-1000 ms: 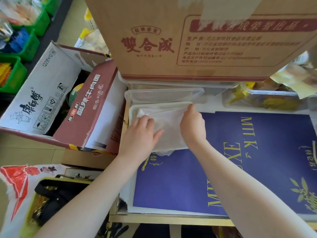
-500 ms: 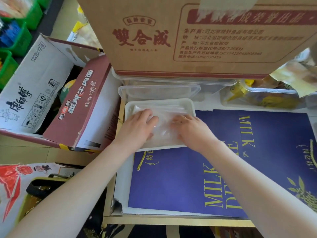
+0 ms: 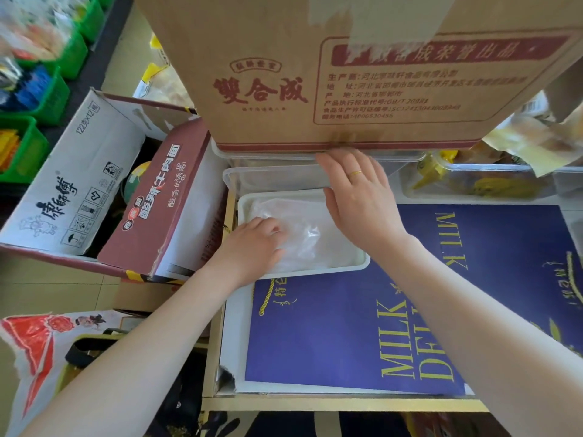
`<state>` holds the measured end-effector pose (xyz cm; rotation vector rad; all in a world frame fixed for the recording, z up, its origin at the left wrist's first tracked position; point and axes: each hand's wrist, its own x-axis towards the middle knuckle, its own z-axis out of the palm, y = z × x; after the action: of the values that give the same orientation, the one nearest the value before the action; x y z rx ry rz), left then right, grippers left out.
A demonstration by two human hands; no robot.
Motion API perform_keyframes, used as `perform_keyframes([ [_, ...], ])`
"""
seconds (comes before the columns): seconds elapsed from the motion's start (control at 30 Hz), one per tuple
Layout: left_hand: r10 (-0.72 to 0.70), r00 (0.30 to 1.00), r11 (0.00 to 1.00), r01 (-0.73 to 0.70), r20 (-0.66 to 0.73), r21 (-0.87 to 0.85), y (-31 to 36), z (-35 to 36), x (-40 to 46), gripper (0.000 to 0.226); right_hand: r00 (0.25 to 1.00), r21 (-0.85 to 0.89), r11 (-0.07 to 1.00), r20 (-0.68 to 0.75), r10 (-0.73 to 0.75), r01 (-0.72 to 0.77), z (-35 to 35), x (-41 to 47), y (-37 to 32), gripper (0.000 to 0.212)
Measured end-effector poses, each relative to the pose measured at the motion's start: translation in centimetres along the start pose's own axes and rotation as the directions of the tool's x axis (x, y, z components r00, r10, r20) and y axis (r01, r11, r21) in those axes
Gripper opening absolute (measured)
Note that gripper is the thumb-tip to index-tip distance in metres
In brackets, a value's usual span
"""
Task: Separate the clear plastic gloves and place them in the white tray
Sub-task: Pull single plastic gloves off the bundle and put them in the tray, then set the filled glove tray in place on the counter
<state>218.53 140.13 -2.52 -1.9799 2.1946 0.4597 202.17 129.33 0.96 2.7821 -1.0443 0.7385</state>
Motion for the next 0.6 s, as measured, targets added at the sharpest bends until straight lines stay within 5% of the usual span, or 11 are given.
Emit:
perform_keyframes([
  [0.27,-0.002,0.996,1.000,0.002,0.092,0.002,-0.3,0.5,0.0,0.042,0.998,-0.143,0.989,0.051,0.034,-0.026,0.3,1.0,-0.4,0.050],
  [0.43,0.037,0.976,0.992,-0.062,-0.216,-0.111,-0.8,0.9,-2.2,0.044,0.997,-0.176,0.984,0.074,0.005,0.008,0.4,0.2,-0.3,0.049],
  [0.6,-0.336,0.855,0.857,0.104,-0.394,-0.504,0.4,1.6,-4.5,0.035,0.979,-0.116,0.991,0.198,-0.047,0.071,0.3,-1.7,0.2,0.047],
])
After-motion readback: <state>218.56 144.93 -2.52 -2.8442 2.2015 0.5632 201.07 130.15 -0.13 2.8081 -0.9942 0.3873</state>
